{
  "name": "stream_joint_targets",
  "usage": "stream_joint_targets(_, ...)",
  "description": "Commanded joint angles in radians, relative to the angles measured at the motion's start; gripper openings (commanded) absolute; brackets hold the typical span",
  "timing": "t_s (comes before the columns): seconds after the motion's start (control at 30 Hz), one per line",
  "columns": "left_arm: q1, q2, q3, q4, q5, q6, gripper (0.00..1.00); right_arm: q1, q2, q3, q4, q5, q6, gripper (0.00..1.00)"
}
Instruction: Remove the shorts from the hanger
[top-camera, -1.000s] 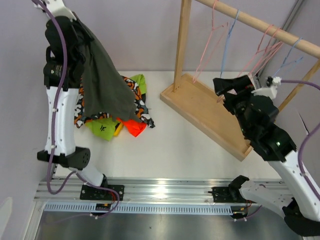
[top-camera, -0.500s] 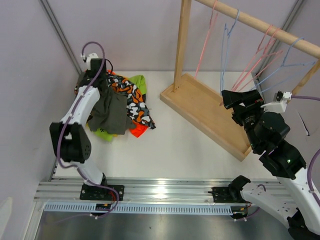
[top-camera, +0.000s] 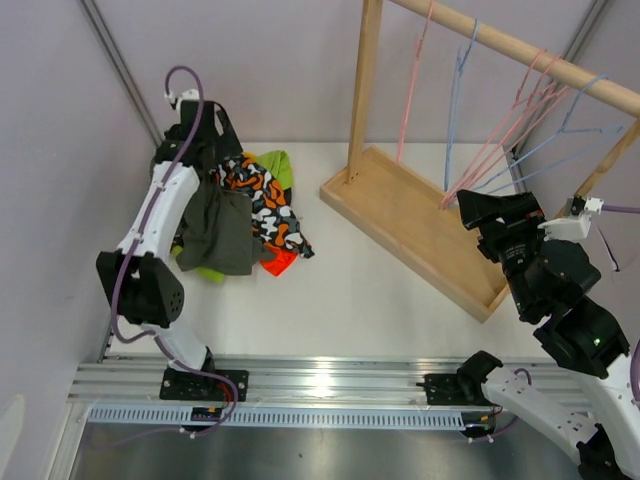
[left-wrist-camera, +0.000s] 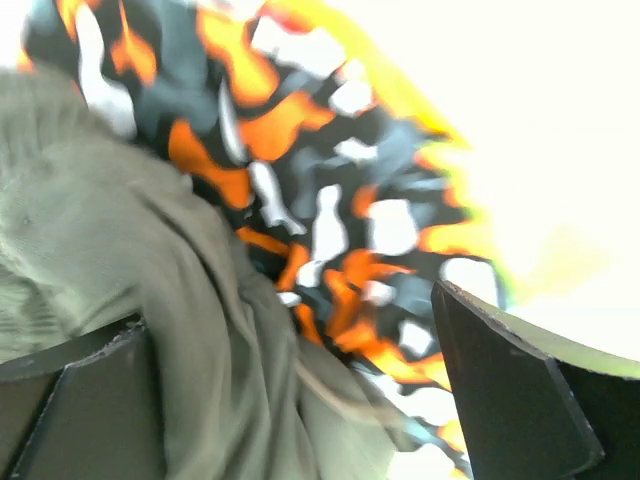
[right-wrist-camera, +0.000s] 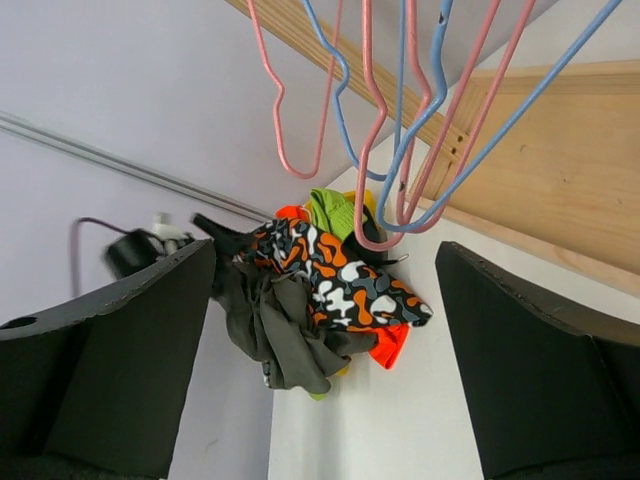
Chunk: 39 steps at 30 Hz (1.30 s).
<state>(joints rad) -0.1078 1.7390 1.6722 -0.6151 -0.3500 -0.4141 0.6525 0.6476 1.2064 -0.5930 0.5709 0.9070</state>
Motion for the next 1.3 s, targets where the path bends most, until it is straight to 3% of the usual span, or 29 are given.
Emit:
stream_joint_targets(0.0, -0.036, -0.154, 0.202, -0.061, 0.065, 0.046, 0.99, 0.004, 0.004, 0.016, -0.007, 0.009, 0.007, 0.98)
stream_joint_targets(0.2, -0.15, -0.335, 0.268, -0.146, 0.052, 0.138, 0.99, 0.004, 0.027, 0.034, -0.045, -0.005, -0.025, 0.99)
stream_joint_targets(0.3, -0.176, -0.51, 0.126, -0.111, 0.074, 0.135, 0.99, 0.004, 0.056, 0.061, -0.054, -0.06, -0.129, 0.99)
stream_joint_targets(0.33, -0.187, -0.565, -0.04, -0.088, 0.109, 0.136, 0.99, 0.004, 0.063, 0.064, -0.08, -0.069, -0.17, 0.99)
stream_joint_targets(0.57, -0.216, -1.089, -0.576, 0.047, 0.228, 0.107, 0.99, 0.007, -0.07, -0.073, -0.038, -0.181, -0.286, 0.99)
stream_joint_targets(0.83, -0.216, -1.415, -0.807, 0.037, 0.125, 0.109, 0.99, 0.007, -0.287, -0.238, 0.01, -0.316, -0.358, 0.99)
stream_joint_targets(1.03, -0.216, -1.535, -0.908, 0.015, 0.152, 0.089, 0.99, 0.006, -0.436, -0.312, -0.08, -0.214, -0.399, 0.99)
stream_joint_targets(1.27, -0.219, -1.504, -0.91, 0.006, 0.169, 0.107, 0.99, 0.007, -0.511, -0.315, -0.117, -0.074, -0.424, 0.99)
